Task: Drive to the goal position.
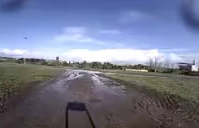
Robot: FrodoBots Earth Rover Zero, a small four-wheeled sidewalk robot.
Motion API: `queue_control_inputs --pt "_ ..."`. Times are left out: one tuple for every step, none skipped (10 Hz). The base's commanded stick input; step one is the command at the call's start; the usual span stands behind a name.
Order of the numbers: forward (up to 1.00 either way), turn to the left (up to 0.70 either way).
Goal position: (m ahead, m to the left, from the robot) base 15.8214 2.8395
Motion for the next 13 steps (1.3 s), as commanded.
queue_control_inputs --pt "0.70 0.24" --pt "0.70 0.13" --pt "0.70 0.00" --pt "0.70 0.00" --pt "0.70 0.00" --pt "0.70 0.00" --pt "0.70 0.06" --pt "0.70 0.22" --pt "0.70 0.35" --pt "0.70 0.35" --pt "0.70 0.35" --pt "0.70 0.18" --pt "0.70 0.03"
